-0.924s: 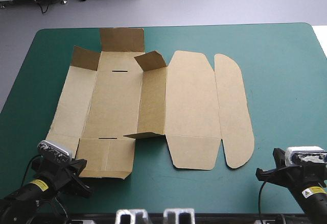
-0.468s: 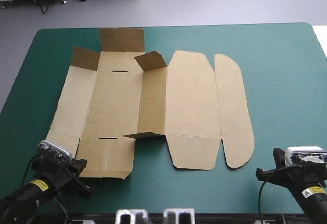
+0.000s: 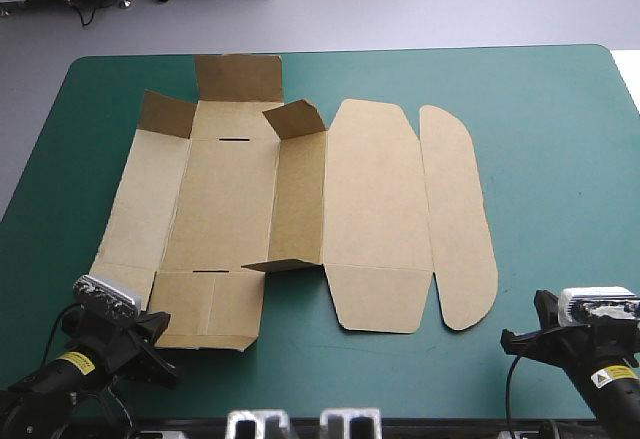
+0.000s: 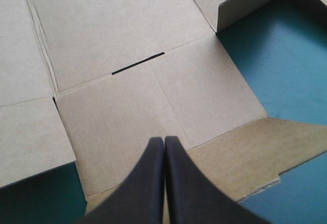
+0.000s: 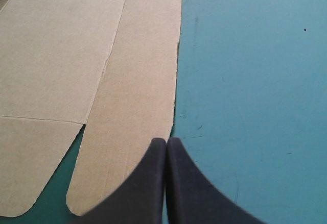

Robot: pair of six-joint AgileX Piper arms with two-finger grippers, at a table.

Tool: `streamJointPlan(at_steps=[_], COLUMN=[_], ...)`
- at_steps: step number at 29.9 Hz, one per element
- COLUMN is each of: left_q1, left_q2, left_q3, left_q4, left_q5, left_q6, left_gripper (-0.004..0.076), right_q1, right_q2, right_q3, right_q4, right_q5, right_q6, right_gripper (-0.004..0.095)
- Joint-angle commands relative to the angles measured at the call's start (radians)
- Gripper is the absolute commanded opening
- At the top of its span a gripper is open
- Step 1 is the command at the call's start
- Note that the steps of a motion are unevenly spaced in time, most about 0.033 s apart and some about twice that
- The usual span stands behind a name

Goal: Fold the box

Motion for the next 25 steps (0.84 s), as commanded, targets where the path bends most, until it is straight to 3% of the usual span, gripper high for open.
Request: streamJointPlan(at_steps=[1,5,9,17,25], left_q1=[-0.001,-0.001,0.001,0.001,0.017], left_q2=[0.007,0.029,0.134,0.497,0.873], left_q3=[-0.029,-0.106,-0.296,-0.646,-0.839], left_q4=[-0.027,-0.011,0.042,0.116,0.334], left_q5=[-0.065,-0.086,-0.070,0.010,0.013], left_q6=[-0.035,-0.081,-0.114,-0.128,-0.297], left_gripper=[-0.0010,-0.0010,-0.0010,-0.0010,-0.0010], right_q1=[0.003,0.003,0.003,0.003,0.003], right_q2=[0.012,0.012,0.012,0.012,0.012], right_q3=[-0.024,-0.024,-0.024,-0.024,-0.024], right_q4=[0.020,0.020,0.020,0.020,0.020], right_q5=[-0.071,-0.071,-0.071,-0.071,-0.071], right_q6=[-0.001,-0.001,-0.001,-0.001,-0.001], right_gripper=[-0.0020,-0.0020,-0.0020,-0.0019,-0.0020])
